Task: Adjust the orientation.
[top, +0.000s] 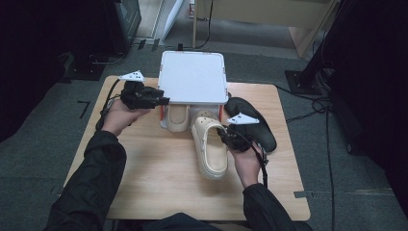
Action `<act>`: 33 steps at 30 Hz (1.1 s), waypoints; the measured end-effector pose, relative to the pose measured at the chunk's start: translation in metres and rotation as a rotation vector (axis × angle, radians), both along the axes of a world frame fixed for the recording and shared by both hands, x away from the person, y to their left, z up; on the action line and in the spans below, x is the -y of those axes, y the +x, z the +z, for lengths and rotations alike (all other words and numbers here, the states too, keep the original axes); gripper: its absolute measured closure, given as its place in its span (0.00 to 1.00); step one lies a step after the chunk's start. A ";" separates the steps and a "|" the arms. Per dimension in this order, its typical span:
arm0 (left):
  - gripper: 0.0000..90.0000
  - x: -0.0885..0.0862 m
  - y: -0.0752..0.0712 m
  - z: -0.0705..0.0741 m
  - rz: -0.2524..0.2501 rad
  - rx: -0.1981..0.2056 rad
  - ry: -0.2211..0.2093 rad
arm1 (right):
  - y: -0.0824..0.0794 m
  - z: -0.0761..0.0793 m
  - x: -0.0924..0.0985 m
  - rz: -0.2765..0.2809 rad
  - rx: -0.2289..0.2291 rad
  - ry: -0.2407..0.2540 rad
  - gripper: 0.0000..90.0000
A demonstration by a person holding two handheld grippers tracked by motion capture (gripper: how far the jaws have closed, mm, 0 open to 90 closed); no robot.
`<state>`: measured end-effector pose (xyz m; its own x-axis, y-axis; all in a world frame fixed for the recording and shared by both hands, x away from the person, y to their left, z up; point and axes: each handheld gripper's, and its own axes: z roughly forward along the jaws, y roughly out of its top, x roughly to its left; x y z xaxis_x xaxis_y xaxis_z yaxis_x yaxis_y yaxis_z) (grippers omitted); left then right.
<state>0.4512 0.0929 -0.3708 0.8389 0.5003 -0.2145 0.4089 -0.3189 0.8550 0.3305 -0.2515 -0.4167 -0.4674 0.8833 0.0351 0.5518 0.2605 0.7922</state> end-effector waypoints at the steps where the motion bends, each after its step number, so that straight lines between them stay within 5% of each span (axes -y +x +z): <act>1: 0.54 0.000 0.000 0.000 0.000 -0.001 -0.002 | 0.004 0.000 0.000 -0.006 0.002 -0.005 0.84; 13: 0.54 -0.001 0.000 0.000 -0.004 -0.004 -0.008 | 0.048 -0.007 -0.016 -0.063 0.013 -0.039 0.83; 23: 0.55 -0.001 0.000 0.000 0.000 0.000 0.001 | 0.052 -0.024 -0.034 -0.058 0.023 -0.067 0.80; 33: 0.60 -0.001 -0.001 0.001 0.015 0.001 0.011 | 0.046 -0.026 -0.021 0.004 0.005 0.046 0.58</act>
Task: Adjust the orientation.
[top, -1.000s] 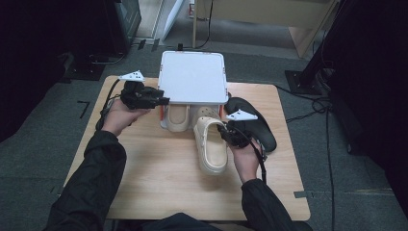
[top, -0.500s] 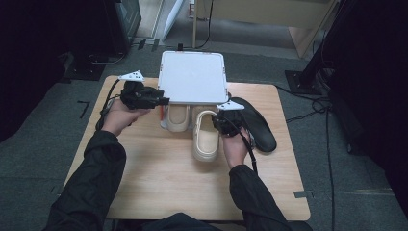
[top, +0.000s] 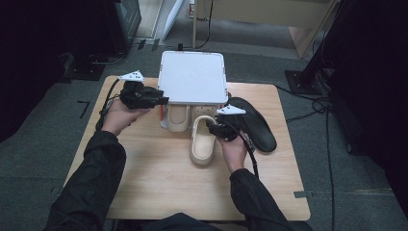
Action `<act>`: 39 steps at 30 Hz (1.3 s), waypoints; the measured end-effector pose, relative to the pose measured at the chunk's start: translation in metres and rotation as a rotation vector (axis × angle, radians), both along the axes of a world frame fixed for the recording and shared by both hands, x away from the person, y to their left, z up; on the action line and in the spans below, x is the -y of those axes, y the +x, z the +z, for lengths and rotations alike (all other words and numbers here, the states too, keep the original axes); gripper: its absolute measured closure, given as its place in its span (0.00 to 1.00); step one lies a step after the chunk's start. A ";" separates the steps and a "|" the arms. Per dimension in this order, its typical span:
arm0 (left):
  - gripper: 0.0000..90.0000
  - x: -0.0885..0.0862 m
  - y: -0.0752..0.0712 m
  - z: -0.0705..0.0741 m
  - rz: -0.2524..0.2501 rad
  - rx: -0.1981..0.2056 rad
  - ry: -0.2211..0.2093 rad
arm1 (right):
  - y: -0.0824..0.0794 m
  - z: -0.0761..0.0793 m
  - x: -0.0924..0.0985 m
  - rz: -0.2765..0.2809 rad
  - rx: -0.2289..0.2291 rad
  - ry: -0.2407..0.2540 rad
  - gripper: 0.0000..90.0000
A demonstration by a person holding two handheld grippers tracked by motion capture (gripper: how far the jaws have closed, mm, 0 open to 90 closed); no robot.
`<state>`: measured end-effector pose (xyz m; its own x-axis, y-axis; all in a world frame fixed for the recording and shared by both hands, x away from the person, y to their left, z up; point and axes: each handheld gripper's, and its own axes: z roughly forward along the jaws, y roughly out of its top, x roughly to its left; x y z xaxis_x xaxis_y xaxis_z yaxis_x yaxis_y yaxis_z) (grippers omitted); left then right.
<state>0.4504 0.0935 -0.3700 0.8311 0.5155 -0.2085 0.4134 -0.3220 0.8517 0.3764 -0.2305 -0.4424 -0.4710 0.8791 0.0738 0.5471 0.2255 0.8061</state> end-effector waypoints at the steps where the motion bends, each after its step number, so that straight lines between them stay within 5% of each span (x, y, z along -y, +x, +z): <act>1: 0.60 0.000 0.000 0.000 0.001 0.001 0.001 | -0.001 0.001 0.001 0.009 -0.001 -0.001 0.57; 7: 0.61 0.000 -0.001 0.000 0.003 0.004 0.007 | -0.021 0.010 0.011 0.035 -0.009 0.007 0.53; 13: 0.67 0.000 0.000 0.001 0.024 -0.005 0.012 | -0.048 0.008 0.024 0.075 -0.046 0.045 0.68; 21: 0.72 0.001 -0.001 0.003 0.034 -0.003 0.032 | -0.080 -0.011 0.013 0.156 -0.079 0.034 0.78; 25: 0.82 -0.001 -0.001 0.002 0.029 0.022 0.049 | -0.092 -0.016 0.007 0.179 -0.106 0.042 0.82; 31: 0.84 -0.001 0.000 0.002 0.027 0.015 0.043 | -0.115 -0.032 -0.003 0.239 -0.119 -0.017 0.83; 39: 0.89 -0.002 0.002 0.001 0.019 -0.018 0.022 | -0.120 -0.051 -0.016 0.268 -0.179 -0.037 0.90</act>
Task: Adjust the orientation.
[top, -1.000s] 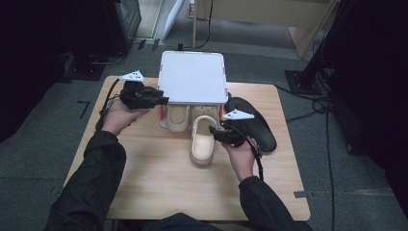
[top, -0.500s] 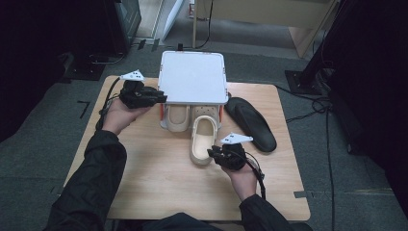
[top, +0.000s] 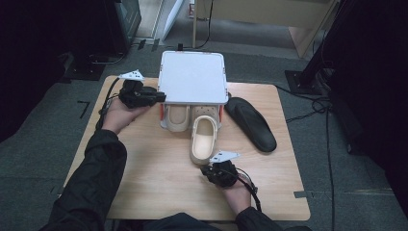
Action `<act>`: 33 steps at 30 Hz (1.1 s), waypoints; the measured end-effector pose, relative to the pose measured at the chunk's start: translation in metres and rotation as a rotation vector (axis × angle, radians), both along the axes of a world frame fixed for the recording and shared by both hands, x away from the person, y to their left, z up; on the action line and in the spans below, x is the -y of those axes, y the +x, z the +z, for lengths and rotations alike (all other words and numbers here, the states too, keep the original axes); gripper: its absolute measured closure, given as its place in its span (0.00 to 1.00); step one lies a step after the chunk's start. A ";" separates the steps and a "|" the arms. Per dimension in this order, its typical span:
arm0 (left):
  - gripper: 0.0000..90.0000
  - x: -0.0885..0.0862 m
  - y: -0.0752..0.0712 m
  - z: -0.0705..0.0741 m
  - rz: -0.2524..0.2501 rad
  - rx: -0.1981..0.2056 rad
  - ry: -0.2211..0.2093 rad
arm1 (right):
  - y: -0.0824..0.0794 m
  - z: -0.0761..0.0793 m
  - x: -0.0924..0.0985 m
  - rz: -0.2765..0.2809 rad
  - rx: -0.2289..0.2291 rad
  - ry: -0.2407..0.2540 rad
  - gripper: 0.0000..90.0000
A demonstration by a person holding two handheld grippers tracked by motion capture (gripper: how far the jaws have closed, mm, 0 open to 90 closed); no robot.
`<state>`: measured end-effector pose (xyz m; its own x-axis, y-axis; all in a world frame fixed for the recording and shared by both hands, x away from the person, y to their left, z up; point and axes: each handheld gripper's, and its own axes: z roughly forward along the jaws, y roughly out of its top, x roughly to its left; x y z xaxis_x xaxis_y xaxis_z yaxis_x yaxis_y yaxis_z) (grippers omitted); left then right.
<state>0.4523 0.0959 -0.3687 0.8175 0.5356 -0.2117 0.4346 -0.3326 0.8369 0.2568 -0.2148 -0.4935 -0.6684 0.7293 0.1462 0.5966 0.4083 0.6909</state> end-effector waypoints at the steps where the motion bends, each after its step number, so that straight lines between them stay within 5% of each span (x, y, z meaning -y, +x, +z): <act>1: 0.89 0.000 0.000 0.000 0.002 -0.004 -0.003 | 0.001 -0.001 -0.002 0.004 0.003 -0.010 0.90; 33: 0.90 0.001 0.000 0.000 0.013 -0.020 -0.014 | 0.054 0.010 -0.005 -0.033 0.073 -0.048 0.83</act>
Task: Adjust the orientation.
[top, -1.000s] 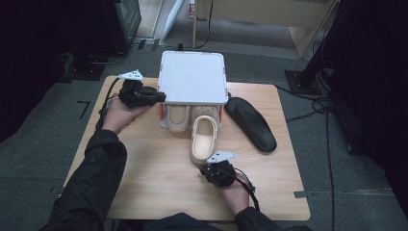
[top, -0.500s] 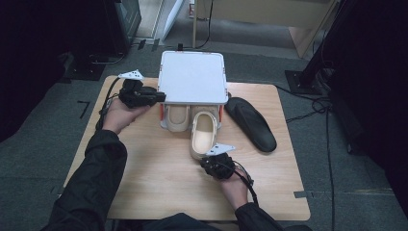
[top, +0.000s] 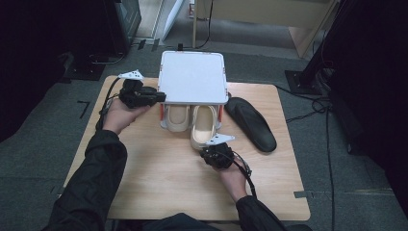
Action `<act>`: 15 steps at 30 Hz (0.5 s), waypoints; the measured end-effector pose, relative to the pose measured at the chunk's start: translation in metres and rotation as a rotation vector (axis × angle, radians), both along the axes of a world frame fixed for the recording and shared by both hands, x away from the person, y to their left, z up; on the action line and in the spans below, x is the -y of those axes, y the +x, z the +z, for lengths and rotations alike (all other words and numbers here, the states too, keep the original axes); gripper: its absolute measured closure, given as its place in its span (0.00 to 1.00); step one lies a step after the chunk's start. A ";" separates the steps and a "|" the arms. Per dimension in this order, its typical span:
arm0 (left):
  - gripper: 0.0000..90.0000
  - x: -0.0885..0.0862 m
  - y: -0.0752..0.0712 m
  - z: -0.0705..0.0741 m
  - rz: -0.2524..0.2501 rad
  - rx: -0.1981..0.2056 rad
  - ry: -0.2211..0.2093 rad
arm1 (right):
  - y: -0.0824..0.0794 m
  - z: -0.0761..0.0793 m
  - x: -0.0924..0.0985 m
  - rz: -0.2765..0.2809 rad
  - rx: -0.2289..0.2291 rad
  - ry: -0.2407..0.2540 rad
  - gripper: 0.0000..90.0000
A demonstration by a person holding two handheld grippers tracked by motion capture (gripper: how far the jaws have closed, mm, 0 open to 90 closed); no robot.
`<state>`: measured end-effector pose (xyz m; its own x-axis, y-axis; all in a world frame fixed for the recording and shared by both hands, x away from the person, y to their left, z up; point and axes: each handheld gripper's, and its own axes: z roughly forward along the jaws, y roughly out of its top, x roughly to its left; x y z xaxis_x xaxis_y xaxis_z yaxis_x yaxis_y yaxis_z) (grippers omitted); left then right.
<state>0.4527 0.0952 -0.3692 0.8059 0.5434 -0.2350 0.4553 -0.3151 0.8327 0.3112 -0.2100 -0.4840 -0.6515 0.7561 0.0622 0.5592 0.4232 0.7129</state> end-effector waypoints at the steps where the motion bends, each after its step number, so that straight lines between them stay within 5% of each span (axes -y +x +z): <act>1: 0.90 0.000 0.000 0.000 0.003 -0.002 0.000 | 0.002 0.001 0.000 -0.004 -0.005 0.004 0.83; 15: 0.90 0.000 -0.001 0.000 0.008 0.000 0.003 | 0.031 0.004 -0.001 -0.037 0.011 0.017 0.80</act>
<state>0.4521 0.0951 -0.3688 0.8017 0.5504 -0.2332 0.4578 -0.3145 0.8316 0.3420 -0.2093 -0.4798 -0.6237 0.7786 0.0683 0.5662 0.3898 0.7262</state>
